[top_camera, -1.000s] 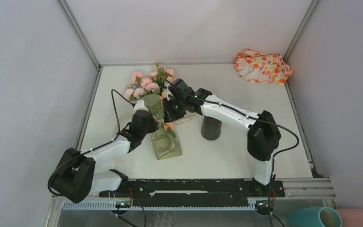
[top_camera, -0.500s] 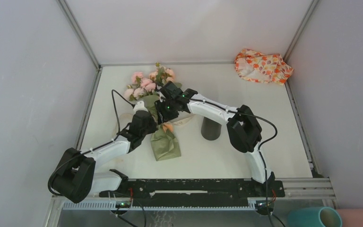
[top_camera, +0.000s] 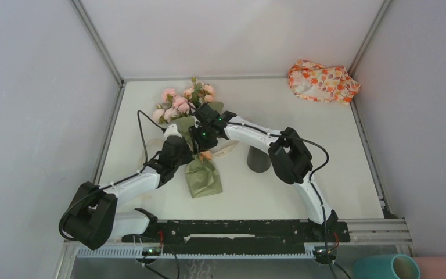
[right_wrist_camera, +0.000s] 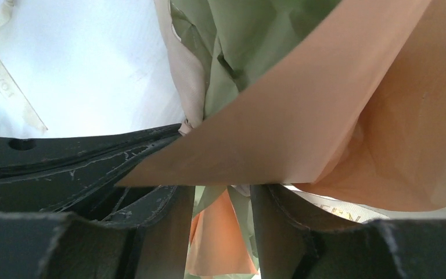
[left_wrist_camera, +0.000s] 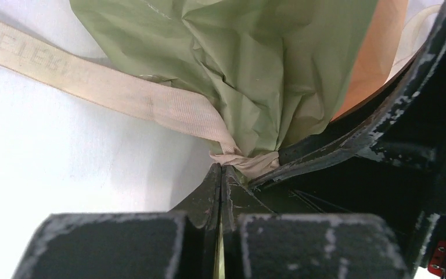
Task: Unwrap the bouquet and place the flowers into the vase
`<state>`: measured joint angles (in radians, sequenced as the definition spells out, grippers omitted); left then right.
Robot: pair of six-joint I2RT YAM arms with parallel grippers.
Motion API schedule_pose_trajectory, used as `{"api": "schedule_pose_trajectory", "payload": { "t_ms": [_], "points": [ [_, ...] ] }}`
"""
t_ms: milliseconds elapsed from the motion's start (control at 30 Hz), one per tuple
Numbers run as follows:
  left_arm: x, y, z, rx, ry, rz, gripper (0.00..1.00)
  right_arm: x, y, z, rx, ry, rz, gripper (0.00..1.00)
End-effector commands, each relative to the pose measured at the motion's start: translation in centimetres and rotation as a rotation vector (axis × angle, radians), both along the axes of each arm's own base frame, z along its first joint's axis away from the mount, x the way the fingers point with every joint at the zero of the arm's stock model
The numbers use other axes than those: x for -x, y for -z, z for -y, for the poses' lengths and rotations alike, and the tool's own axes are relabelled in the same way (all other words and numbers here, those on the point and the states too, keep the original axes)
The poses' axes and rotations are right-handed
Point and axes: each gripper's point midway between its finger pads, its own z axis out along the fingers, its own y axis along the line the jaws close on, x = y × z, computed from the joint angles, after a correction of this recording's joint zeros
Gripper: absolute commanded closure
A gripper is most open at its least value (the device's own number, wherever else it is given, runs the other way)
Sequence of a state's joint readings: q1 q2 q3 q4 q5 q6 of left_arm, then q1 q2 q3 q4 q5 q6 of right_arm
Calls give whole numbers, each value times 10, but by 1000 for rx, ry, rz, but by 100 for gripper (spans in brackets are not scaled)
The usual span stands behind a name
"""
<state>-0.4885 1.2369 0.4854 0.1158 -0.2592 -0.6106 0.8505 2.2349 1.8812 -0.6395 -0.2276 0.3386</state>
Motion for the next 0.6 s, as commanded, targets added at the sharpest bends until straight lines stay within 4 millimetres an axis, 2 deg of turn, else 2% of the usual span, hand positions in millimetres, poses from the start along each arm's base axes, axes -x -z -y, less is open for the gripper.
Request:
{"api": "schedule_pose_trajectory", "payload": {
  "t_ms": [0, 100, 200, 367, 433, 567],
  "points": [
    [-5, -11, -2, 2, -14, 44, 100, -10, 1, 1, 4, 7, 46, 52],
    [-5, -12, -3, 3, -15, 44, 100, -18, 1, 2, 3, 23, 56, 54],
    [-5, -9, -4, -2, -20, 39, 100, -28, -2, 1, -5, 41, 65, 61],
    [-5, -4, -5, 0, -25, 26, 100, -45, -2, 5, -7, 74, 68, 84],
    [-5, -3, -6, 0, -29, 23, 100, -53, -3, 13, 2, 102, 69, 99],
    [-6, 1, -10, -5, -41, 13, 100, -63, -10, 31, -9, 158, 62, 100]
  ]
}}
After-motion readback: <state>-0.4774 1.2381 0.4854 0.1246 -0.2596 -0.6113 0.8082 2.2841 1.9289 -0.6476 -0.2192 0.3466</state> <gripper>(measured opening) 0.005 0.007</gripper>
